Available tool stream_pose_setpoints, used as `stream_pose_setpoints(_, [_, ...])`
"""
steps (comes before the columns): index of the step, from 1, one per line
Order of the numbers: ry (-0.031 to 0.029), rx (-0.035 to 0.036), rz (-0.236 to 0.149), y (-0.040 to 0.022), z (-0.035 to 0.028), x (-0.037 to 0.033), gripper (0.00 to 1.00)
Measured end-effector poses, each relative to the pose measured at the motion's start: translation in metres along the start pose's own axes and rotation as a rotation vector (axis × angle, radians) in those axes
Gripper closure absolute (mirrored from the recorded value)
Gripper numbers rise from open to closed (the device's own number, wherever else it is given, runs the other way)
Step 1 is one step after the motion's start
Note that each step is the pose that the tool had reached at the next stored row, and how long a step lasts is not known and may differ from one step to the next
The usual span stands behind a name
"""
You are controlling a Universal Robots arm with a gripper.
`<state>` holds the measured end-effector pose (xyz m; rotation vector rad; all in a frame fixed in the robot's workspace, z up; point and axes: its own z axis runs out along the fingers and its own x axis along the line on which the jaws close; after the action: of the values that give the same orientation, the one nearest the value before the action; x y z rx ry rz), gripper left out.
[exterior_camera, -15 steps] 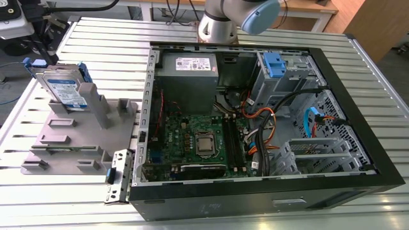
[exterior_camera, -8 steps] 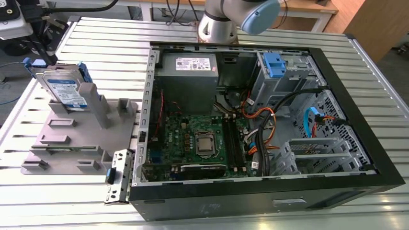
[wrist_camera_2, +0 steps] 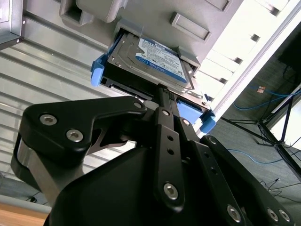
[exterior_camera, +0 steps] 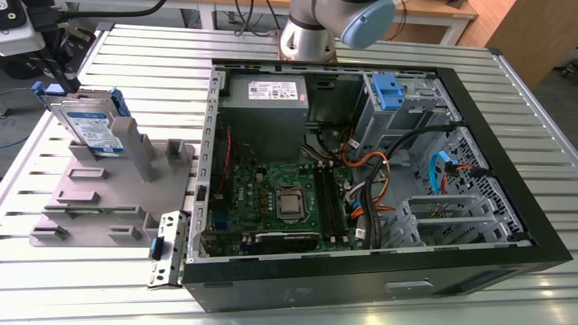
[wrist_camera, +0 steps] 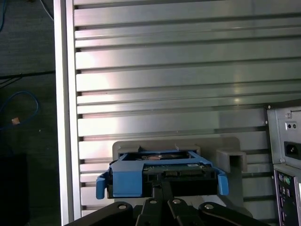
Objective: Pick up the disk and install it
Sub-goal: 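Reach for the disk, then pick up the disk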
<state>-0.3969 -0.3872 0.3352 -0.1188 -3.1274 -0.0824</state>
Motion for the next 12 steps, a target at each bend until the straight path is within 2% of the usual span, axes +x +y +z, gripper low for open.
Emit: stream_pose_setpoints(12, [0.0006,0.0008,-0.010,0.0001,-0.0001,0.0000,0.89])
